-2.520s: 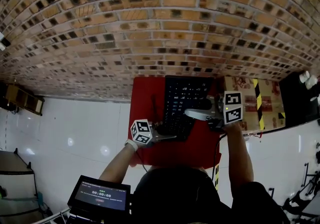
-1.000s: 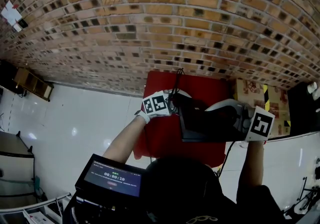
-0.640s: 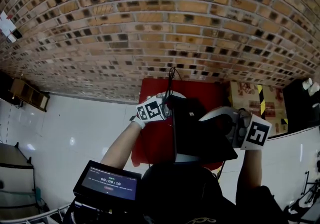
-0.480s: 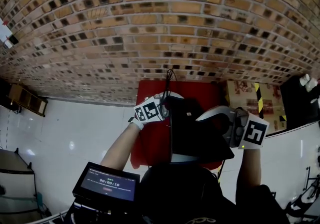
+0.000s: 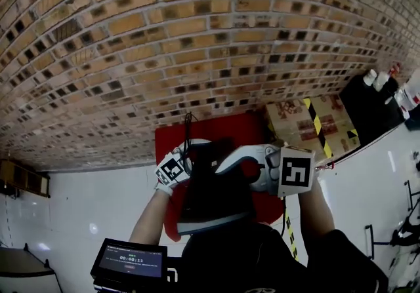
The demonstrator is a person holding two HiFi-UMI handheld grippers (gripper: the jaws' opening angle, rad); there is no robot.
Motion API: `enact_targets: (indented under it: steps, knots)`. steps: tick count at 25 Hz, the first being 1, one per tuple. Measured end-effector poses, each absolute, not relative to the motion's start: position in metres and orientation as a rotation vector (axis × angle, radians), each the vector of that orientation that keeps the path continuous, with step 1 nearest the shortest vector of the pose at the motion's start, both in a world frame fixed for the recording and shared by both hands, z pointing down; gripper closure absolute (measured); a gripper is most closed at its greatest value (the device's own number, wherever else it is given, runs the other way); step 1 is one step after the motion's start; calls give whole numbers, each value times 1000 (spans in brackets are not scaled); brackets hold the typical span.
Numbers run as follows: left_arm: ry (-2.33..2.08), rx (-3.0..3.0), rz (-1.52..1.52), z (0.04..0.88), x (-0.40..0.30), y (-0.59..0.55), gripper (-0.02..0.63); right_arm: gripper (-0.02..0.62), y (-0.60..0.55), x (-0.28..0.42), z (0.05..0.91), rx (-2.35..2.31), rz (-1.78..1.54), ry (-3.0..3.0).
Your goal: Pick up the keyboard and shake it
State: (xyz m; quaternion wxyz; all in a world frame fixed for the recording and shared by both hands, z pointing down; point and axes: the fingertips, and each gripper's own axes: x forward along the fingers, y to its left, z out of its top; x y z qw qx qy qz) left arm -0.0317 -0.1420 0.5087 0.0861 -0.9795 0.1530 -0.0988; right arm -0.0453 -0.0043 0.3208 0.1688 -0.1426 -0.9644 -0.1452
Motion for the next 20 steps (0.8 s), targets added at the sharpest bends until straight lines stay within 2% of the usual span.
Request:
enact_targets:
  steps: [4, 20]
  knots:
    - [559, -2896, -209, 494, -33, -144, 445, 511, 6, -56, 314, -477, -541, -2636]
    - [575, -2945, -249, 514, -30, -148, 435, 511, 2, -54, 331, -413, -520, -2609]
